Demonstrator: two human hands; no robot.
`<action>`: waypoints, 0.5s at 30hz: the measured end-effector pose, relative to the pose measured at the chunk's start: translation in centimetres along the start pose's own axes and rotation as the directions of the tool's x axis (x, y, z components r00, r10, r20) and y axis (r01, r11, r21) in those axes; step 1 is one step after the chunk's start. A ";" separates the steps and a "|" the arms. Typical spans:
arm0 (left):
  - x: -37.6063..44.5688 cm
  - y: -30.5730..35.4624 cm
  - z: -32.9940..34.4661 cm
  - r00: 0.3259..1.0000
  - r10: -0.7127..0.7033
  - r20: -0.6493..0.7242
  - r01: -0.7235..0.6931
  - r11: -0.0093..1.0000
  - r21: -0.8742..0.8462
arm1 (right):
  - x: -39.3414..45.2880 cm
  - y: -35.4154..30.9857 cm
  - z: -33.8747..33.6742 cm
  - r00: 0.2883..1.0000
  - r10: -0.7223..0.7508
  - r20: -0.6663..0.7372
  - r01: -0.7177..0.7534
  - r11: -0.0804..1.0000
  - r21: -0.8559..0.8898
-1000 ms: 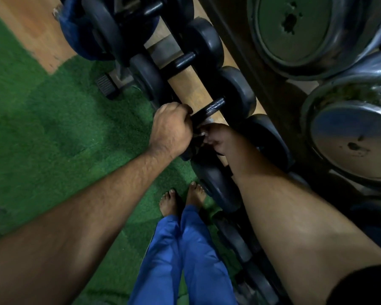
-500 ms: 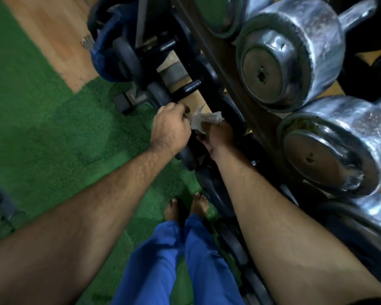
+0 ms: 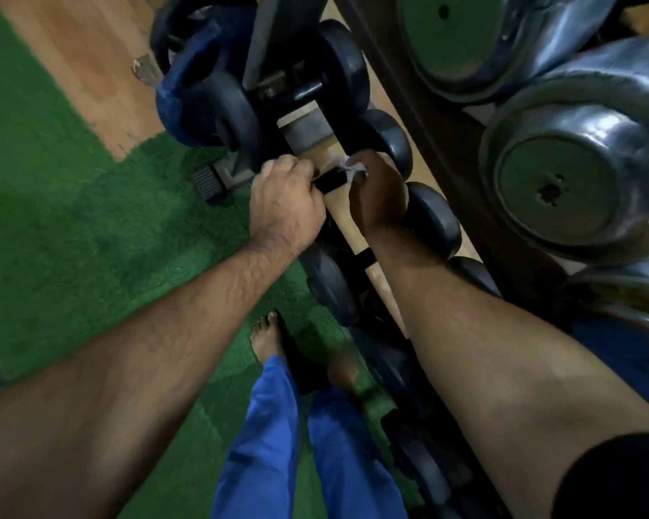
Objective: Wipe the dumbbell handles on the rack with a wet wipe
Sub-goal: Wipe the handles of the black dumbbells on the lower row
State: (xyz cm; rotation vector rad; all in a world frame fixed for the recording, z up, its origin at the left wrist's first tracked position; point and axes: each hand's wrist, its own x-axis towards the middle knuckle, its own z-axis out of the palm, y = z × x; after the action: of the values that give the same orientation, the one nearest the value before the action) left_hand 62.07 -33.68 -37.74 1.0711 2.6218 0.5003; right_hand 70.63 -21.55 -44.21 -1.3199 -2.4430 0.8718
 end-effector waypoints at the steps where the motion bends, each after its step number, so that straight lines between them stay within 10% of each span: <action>1: 0.4 -0.2 0.2 1.000 0.002 -0.004 -0.002 1.000 0.009 | 0.7 0.0 0.0 0.997 -0.068 0.042 0.070 0.996 -0.047; 9: 2.6 -0.8 1.1 1.000 0.007 0.029 -0.008 1.000 0.013 | 0.6 2.4 1.5 0.941 -0.304 0.151 0.339 0.858 -0.385; 15: 2.9 0.1 0.8 0.996 -0.028 0.079 0.027 1.000 0.002 | 1.4 2.4 0.9 0.968 -0.159 0.193 0.185 0.975 -0.125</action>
State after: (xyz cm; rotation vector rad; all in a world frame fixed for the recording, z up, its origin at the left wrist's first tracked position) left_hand 60.37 -31.36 -38.77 1.0320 2.5644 0.4415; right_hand 71.10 -19.73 -46.47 -1.0911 -2.7585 0.8196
